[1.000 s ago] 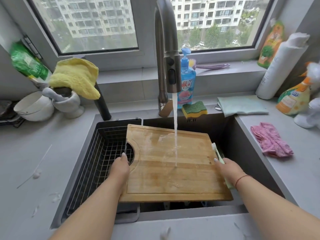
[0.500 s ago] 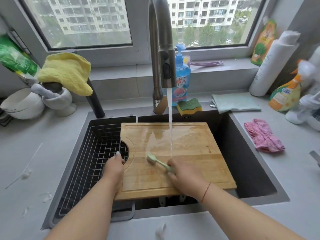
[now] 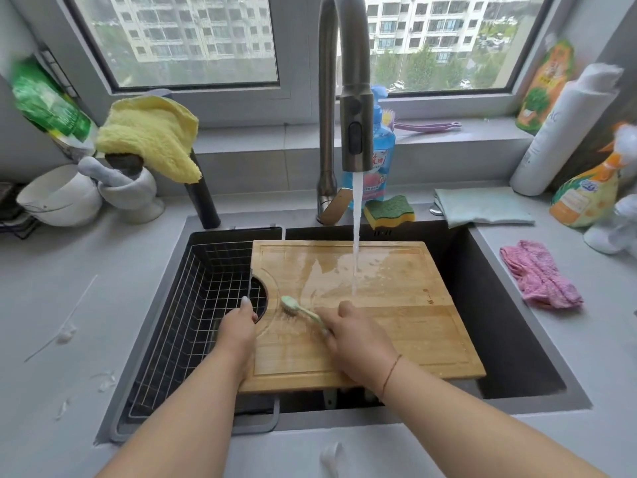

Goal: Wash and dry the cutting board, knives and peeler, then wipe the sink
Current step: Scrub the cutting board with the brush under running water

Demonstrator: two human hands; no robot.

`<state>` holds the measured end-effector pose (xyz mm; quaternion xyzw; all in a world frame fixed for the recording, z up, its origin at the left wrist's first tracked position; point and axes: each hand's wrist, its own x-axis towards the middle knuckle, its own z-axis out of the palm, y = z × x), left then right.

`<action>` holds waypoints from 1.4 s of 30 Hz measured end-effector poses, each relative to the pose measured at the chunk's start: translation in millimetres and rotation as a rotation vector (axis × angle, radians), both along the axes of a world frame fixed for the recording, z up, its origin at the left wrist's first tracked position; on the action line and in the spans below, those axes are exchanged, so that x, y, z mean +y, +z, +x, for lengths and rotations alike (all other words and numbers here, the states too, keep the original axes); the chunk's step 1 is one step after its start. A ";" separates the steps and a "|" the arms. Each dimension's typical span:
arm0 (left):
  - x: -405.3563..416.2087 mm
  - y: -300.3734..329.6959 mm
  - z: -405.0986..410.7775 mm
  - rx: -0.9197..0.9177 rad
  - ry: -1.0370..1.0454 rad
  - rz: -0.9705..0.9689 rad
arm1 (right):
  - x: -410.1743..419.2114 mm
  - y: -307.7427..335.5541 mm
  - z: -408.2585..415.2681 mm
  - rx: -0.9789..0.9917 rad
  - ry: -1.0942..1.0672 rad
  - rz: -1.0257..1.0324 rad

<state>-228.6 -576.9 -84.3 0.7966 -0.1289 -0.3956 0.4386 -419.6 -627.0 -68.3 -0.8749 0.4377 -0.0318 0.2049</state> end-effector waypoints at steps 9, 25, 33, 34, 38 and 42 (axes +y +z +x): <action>0.2 -2.0 2.6 0.097 0.063 -0.036 | 7.3 21.6 4.7 0.121 0.264 -0.043; 0.4 -0.4 1.4 0.003 0.026 -0.032 | 8.9 26.2 10.8 0.131 0.321 -0.019; -0.7 -3.6 2.9 -0.033 0.011 -0.005 | -20.4 20.7 26.8 0.057 0.030 0.024; -1.4 -4.0 3.0 -0.045 0.013 -0.011 | -12.9 20.5 31.5 0.038 0.087 0.033; 0.3 -2.6 2.2 -0.063 0.009 -0.020 | -33.6 13.2 51.9 0.067 -0.023 0.000; 0.0 -0.2 -0.8 -0.088 -0.006 -0.011 | -43.0 15.1 63.0 0.047 -0.139 0.033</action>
